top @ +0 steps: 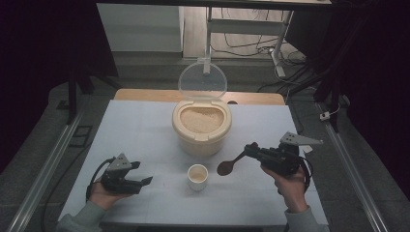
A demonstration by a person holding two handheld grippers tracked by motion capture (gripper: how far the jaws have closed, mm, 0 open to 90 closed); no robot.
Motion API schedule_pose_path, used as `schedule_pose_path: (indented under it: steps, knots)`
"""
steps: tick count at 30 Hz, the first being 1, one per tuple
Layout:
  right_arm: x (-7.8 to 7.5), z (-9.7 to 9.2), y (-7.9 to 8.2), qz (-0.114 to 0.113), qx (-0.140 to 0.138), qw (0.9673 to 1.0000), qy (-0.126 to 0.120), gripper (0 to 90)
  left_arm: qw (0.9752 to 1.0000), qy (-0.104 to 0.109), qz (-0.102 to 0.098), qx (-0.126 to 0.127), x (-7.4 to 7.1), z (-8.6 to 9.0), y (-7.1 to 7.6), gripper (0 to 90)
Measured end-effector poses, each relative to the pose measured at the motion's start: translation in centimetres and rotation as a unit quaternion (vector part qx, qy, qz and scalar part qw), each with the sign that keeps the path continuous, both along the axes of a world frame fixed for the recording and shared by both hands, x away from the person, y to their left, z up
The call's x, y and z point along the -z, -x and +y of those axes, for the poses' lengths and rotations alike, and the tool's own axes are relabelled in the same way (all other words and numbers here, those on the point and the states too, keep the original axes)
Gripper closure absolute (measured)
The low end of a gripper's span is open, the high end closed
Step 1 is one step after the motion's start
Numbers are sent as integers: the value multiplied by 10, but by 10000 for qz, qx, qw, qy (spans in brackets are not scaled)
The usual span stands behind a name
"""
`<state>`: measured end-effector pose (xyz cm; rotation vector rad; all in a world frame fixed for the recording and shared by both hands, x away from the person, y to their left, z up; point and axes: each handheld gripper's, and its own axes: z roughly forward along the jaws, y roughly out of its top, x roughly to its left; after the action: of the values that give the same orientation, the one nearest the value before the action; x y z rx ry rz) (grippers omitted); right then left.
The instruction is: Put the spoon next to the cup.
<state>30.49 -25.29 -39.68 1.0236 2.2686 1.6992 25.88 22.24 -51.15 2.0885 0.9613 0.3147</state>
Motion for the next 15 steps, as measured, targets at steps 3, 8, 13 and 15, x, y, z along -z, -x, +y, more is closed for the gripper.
schedule_pose_path:
  steps: [3, 8, 13, 15]
  knots:
    - [0, 3, 0, 62, -74, 9999, 88, 838, 10000, -7, 4, 9, 0, 0, 0, 232]
    - [0, 8, 0, 181, -262, 9992, 255, 838, 10000, -5, 6, 14, 0, 0, 0, 232]
    - [1, 14, 0, 363, -425, 9976, 407, 838, 10000, -20, 3, 30, 0, 0, 0, 232]
    - [3, 17, 0, 437, -487, 9968, 464, 838, 10000, -26, 8, 35, 0, 0, 0, 232]
